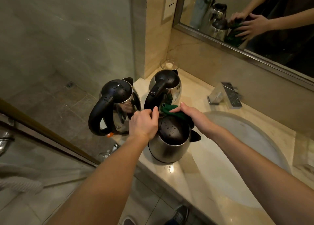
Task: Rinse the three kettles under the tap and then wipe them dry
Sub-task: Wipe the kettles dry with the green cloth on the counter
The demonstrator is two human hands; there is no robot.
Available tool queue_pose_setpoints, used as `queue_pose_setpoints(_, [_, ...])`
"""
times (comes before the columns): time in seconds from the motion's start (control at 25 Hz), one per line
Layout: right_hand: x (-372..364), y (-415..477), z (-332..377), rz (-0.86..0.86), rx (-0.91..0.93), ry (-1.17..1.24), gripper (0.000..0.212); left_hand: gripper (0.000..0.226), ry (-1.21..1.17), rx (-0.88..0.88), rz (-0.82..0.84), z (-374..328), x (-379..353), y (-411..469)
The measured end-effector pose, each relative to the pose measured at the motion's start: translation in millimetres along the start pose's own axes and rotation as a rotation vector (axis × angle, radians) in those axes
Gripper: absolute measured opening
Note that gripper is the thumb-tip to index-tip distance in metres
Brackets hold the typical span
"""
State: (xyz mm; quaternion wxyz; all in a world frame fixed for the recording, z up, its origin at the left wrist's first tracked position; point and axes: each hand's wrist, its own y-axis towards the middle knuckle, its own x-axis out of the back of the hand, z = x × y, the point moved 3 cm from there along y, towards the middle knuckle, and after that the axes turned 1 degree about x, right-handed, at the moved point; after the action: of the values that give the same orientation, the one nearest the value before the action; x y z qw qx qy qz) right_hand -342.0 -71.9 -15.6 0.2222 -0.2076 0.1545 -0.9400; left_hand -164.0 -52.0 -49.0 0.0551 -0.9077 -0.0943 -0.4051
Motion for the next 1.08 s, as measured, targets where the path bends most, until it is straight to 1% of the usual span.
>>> queue_pose_setpoints(0.08, [-3.6,-11.1,-0.3,-0.036,0.108,-0.129,0.050,0.052,0.012,0.010,0.006,0.2,-0.9,-2.4])
queue_pose_setpoints(0.24, [-18.7,-40.9,8.4,-0.062,0.255,-0.565,0.058,0.052,0.043,0.017,0.004,0.2,-0.8,-3.2])
queue_pose_setpoints(0.36, [-32.2,-59.0,1.8,-0.001,0.300,-0.899,0.078,0.055,0.035,0.015,0.019,1.2,-1.3,-1.1])
queue_pose_setpoints(0.44, [-37.9,-68.1,-3.9,0.022,0.327,-1.070,0.080,0.057,0.024,0.013,0.025,2.5,-2.3,-0.6])
queue_pose_setpoints(0.56, [-42.2,-79.3,-11.0,0.069,0.384,-1.224,0.078,0.060,0.001,-0.002,0.024,4.9,-3.5,0.4])
queue_pose_setpoints(0.68, [-40.1,-81.5,-15.0,0.095,0.415,-1.280,0.076,0.060,-0.003,-0.023,0.021,4.9,-3.8,0.0])
queue_pose_setpoints(0.92, [-34.3,-69.1,-10.2,0.049,0.348,-1.205,0.076,0.061,0.038,-0.019,0.026,2.3,-0.8,-1.9])
queue_pose_setpoints(1.0, [-33.4,-66.5,-8.8,0.027,0.288,-1.183,0.074,0.061,0.048,-0.014,0.041,-0.7,1.3,-3.6])
queue_pose_setpoints(1.08, [-30.4,-59.6,-4.3,-0.009,0.188,-1.080,0.072,0.061,0.049,-0.010,0.047,-2.0,1.7,-5.1])
